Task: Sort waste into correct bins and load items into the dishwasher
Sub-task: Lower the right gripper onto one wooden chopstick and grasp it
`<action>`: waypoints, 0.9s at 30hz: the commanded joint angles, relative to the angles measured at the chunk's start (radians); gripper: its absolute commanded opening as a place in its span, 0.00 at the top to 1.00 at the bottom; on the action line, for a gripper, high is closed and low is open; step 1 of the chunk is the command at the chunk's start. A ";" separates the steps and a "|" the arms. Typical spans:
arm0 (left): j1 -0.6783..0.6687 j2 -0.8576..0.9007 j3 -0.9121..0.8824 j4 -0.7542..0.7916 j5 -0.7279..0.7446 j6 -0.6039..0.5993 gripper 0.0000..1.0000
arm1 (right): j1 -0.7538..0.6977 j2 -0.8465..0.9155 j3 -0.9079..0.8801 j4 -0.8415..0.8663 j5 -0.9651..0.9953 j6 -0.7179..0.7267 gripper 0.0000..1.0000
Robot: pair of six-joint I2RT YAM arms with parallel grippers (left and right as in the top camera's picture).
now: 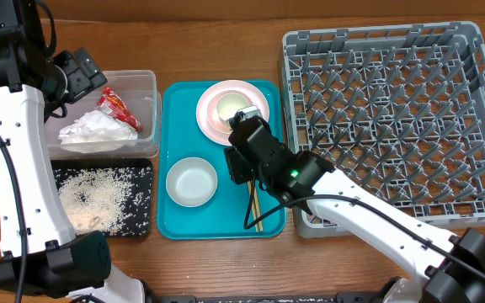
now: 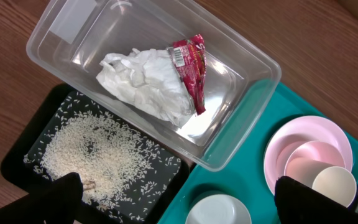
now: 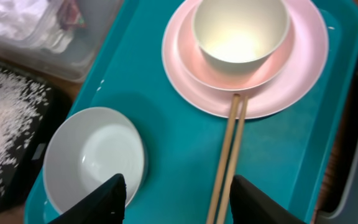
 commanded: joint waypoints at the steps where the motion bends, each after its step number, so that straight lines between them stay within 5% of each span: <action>1: 0.000 -0.011 0.005 0.001 0.004 0.008 0.00 | 0.004 0.048 -0.011 0.015 0.034 0.013 0.76; 6: 0.000 -0.011 0.005 0.001 0.004 0.008 0.00 | 0.005 0.118 -0.011 0.059 -0.012 0.071 0.82; 13: 0.000 -0.011 0.005 0.001 0.004 0.008 0.00 | 0.004 0.260 -0.011 0.087 -0.009 0.083 0.70; 27: 0.000 -0.011 0.005 0.001 0.004 0.008 0.00 | 0.002 0.263 -0.035 0.081 0.030 0.083 0.65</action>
